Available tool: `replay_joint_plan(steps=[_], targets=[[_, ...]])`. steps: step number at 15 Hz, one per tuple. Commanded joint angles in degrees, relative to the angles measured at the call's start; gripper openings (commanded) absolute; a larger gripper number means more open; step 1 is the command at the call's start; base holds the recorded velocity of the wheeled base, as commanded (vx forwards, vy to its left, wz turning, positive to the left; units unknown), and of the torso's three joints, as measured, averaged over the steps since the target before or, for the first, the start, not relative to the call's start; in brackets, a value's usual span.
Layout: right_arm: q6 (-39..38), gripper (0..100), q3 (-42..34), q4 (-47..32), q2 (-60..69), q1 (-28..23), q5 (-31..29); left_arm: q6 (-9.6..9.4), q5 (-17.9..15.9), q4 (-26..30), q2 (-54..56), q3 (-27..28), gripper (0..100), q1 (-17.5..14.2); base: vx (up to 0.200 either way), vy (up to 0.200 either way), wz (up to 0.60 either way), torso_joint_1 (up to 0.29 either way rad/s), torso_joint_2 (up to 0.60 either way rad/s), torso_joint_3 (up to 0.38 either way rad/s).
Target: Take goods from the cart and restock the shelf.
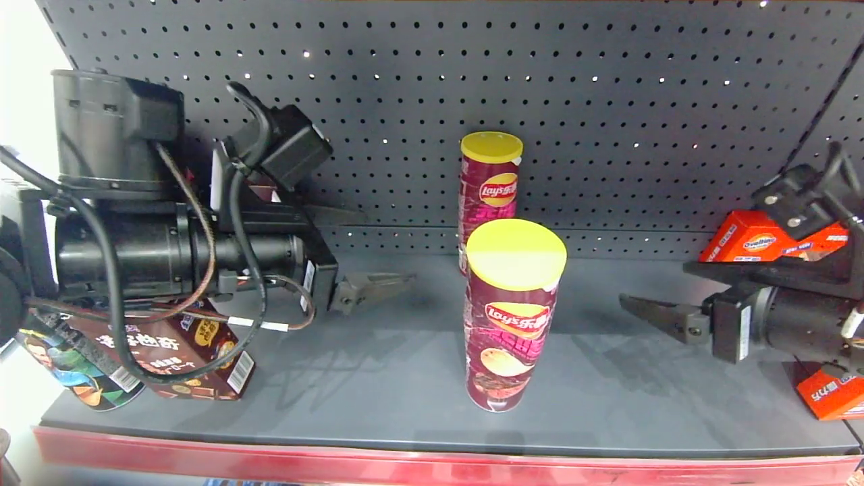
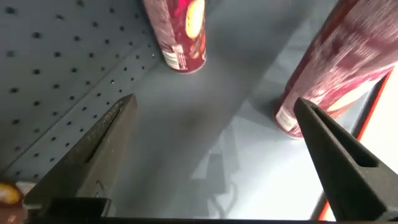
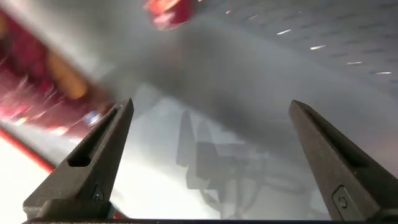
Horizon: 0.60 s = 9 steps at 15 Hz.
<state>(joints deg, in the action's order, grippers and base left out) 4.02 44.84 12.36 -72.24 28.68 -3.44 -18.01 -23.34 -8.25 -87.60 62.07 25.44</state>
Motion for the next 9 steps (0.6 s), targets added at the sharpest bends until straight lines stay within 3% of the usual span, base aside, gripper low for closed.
replay_joint_plan(steps=[1,3,9], targets=[[0.02,100,-0.36,0.03,6.68,-6.18,0.1,1.04,0.05,-0.1,4.46,-0.02,100,-0.22,0.0,0.0,0.0,0.0,0.0,0.0],[0.28,100,-2.03,-0.06,13.62,-14.97,0.1,0.95,-0.03,-0.1,8.32,-0.46,100,-2.77,0.0,0.0,0.0,0.0,0.0,0.0],[0.02,100,-17.24,-1.64,37.35,-22.8,-4.56,1.04,0.05,-0.1,22.39,-7.41,100,-6.98,0.0,0.0,0.0,0.0,0.0,0.0]])
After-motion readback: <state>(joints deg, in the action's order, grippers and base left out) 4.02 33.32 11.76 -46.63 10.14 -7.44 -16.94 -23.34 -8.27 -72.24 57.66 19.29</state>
